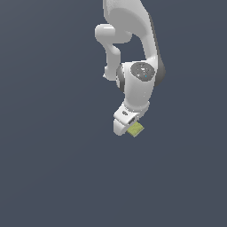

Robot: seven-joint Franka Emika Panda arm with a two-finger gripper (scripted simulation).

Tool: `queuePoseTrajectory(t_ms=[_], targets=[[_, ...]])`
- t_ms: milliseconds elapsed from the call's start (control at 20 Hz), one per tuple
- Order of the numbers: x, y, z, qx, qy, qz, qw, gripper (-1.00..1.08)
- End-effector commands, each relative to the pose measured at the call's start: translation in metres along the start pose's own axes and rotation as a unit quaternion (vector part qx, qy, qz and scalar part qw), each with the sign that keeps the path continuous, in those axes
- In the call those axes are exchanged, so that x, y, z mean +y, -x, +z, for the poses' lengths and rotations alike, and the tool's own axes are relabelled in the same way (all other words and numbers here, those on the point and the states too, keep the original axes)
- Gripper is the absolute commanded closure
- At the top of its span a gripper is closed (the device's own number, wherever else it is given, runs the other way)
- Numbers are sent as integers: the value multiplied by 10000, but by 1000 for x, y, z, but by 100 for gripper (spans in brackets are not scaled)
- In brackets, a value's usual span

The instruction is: Pick up the object and move it to a goal position.

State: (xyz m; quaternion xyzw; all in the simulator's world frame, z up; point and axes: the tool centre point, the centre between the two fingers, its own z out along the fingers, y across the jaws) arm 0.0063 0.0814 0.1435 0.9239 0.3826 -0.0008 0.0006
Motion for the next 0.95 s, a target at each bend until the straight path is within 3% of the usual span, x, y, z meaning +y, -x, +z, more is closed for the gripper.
queuePoseTrajectory(t_ms=[0,400,900], targets=[[-19,-15,-22,3,5,3,10000,108],[-69,-57,-79,5,2,2,10000,108],[-88,-76,-103,10,-2,5,10000,108]])
